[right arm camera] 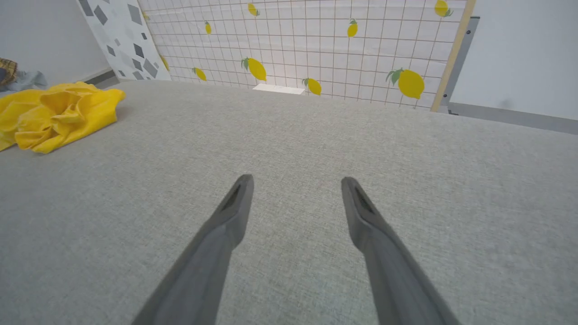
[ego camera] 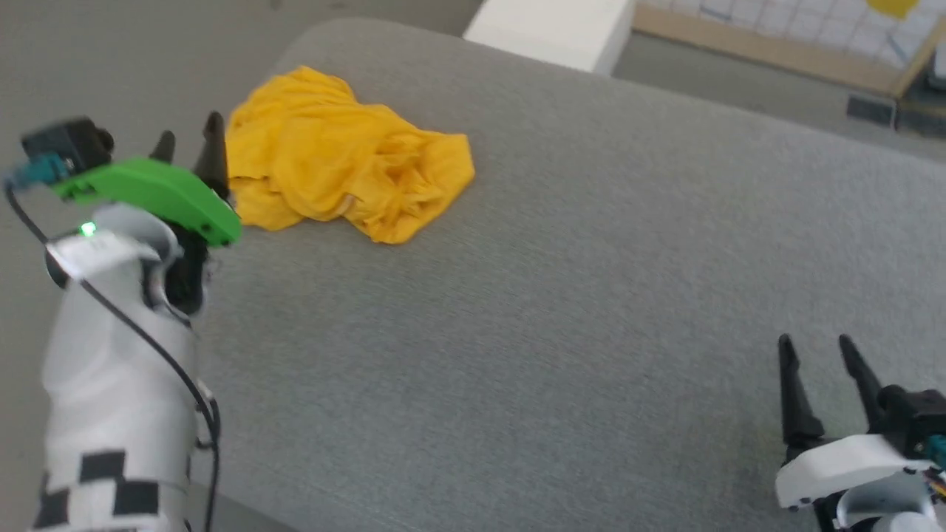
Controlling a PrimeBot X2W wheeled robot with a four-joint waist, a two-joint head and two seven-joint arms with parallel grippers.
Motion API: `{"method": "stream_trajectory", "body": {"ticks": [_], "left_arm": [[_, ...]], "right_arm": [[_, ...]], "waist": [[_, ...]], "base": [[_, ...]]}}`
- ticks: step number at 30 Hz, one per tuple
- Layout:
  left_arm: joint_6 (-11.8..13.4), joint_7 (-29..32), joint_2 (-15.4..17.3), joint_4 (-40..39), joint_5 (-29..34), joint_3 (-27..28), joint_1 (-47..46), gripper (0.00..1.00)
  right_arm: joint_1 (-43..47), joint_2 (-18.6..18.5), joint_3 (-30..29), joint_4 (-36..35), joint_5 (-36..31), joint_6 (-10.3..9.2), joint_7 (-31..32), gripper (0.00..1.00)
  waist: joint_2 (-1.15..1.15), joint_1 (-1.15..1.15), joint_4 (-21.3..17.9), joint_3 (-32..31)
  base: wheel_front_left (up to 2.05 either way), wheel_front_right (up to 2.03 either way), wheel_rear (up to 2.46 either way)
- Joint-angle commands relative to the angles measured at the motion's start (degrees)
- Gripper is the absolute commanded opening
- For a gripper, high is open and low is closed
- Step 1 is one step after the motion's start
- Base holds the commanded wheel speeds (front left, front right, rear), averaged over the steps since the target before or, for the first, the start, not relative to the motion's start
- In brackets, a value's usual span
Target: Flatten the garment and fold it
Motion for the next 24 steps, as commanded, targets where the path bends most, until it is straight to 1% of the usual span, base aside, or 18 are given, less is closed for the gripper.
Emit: {"method": "stream_trajectory", "body": {"ticks": [1,3,5,11,14,19,23,24], "left_arm": [[0.0,1.6,0.8,1.7,-0.8,0.4,-2.2,1.00],[0.4,4.6,1.3,4.5,-2.4,1.3,-5.0,1.00],[1.3,6.8,1.8,6.8,-3.6,2.2,-7.5,1.00],[3.3,12.6,1.5,12.8,-4.3,1.5,-11.9,1.00],[3.9,15.2,0.6,15.7,-4.8,1.1,-13.2,1.00],[4.3,18.2,-1.0,19.8,-4.8,-0.3,-14.0,1.00],[4.9,24.2,-2.2,24.1,-5.1,-1.3,-14.0,1.00],[5.1,27.7,-2.5,26.1,-5.4,-1.8,-14.0,1.00]], "right_arm": [[-0.1,0.0,-0.6,-1.4,-0.7,-0.08,0.6,1.00],[0.2,0.0,-1.5,-3.5,-1.4,-0.08,1.6,1.00],[0.6,0.0,-2.1,-5.8,-1.9,-0.08,2.6,1.00],[1.6,0.0,-3.9,-10.7,-2.1,-0.08,4.5,1.00],[1.9,0.0,-4.2,-12.3,-2.0,-0.08,5.0,1.00],[2.1,0.0,-4.4,-14.0,-1.8,-0.08,5.5,1.00],[2.3,0.0,-4.4,-14.6,-1.6,-0.08,5.7,1.00],[2.5,0.0,-4.5,-14.7,-1.5,-0.08,5.9,1.00]], "waist": [[0.00,-0.01,-5.6,5.7],[0.00,-0.01,-6.9,7.4],[0.00,-0.01,-8.1,9.2],[0.00,-0.01,-9.8,13.3],[0.00,-0.01,-10.1,14.7],[0.00,-0.01,-10.4,16.5],[0.00,-0.01,-10.3,17.1],[0.00,-0.01,-10.0,17.2]], "base": [[0.00,0.00,0.00],[0.00,0.00,0.00],[0.00,0.00,0.00],[0.00,0.00,0.00],[0.00,0.00,0.00],[0.00,0.00,0.00],[0.00,0.00,0.00],[0.00,0.00,0.00]]}}
